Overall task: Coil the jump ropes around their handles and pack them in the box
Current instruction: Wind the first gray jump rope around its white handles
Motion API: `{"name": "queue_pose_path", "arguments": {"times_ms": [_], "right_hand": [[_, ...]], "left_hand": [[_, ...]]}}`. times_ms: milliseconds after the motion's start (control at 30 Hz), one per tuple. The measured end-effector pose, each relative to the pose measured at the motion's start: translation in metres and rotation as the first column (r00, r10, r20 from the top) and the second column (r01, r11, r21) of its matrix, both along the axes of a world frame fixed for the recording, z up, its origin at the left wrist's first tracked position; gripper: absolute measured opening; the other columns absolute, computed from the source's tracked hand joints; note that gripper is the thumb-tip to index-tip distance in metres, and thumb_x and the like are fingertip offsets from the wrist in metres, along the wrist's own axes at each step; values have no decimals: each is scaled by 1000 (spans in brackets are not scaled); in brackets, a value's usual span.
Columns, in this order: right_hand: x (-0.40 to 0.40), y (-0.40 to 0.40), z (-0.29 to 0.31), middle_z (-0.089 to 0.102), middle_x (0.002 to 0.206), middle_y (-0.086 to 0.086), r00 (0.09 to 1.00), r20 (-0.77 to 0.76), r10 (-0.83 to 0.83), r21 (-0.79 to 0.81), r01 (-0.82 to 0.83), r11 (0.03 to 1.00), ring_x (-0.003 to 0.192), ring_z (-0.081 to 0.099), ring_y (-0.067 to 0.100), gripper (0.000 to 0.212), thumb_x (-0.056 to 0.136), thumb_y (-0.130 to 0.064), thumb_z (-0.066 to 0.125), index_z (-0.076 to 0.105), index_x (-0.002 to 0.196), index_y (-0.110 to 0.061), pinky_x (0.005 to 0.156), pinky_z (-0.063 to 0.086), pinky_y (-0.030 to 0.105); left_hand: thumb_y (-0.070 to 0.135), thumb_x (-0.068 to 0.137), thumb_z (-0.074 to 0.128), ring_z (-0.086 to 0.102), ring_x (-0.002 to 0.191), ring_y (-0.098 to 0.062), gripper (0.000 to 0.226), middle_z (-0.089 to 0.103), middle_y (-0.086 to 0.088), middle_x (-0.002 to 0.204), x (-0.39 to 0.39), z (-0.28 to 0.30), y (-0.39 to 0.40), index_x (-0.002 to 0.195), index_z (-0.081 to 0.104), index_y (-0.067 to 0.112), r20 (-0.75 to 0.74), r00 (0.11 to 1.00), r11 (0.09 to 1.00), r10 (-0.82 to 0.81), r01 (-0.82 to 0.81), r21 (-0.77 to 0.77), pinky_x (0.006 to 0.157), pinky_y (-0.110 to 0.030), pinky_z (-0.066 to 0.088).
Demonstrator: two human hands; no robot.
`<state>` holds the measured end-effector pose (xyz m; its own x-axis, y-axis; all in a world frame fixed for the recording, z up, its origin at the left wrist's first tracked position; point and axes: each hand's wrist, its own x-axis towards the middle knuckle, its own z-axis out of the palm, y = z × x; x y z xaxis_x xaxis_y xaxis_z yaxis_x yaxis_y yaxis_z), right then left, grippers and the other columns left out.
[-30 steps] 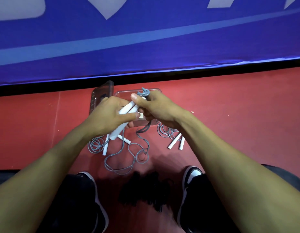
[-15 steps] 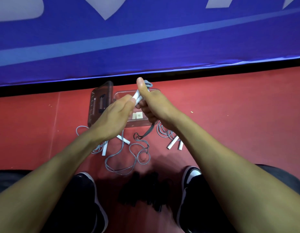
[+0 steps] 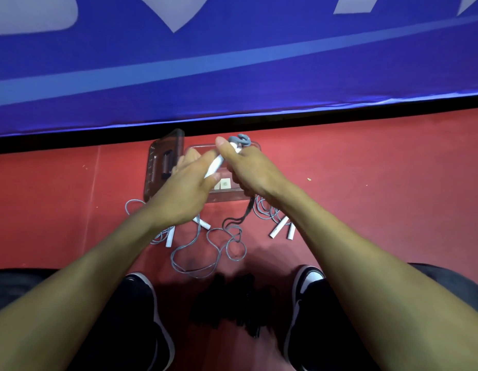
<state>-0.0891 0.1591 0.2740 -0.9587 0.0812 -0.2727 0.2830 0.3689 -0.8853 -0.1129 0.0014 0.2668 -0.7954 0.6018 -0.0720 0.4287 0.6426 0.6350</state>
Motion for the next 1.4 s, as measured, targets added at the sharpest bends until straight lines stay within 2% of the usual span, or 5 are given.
{"name": "queue_pose_path", "arguments": {"times_ms": [200,633,800,1033,1400], "right_hand": [[-1,-2,4,26,51,-10,1000,20,22,-222,-17,975,45,21,11,43,102,-33,43,35,61,-25,48,23,27],[2,3,9,38,47,-8,991,-33,128,-41,-130,991,45,33,13,60,103,-57,37,45,56,-21,49,31,26],[3,2,7,38,50,0,993,-87,82,201,-63,978,47,32,14,63,103,-56,37,45,58,-13,52,29,30],[3,-1,2,32,59,3,994,-99,53,250,-26,968,55,28,17,56,104,-52,39,42,64,-13,54,24,34],[5,-3,3,55,61,10,991,-63,116,276,-94,957,57,44,20,73,101,-62,36,54,68,2,58,35,34]], "left_hand": [[37,84,71,50,75,-9,20,53,3,81,-12,12,-5,89,59,21,-9,1000,997,-16,17,76,66,-31,37],[29,92,69,73,71,-32,32,72,-14,80,-10,18,-10,108,57,4,334,940,952,-71,-37,305,69,-48,59],[37,99,48,62,86,-27,20,63,-3,95,-10,7,-8,112,50,22,69,997,989,-18,8,146,79,-50,52],[52,105,33,57,105,1,39,64,14,111,-8,7,-2,112,63,29,367,926,962,86,-173,212,104,-26,41],[19,90,68,61,73,-4,13,68,5,78,-18,13,-11,94,64,7,521,853,886,-36,-214,411,71,-19,49]]}}
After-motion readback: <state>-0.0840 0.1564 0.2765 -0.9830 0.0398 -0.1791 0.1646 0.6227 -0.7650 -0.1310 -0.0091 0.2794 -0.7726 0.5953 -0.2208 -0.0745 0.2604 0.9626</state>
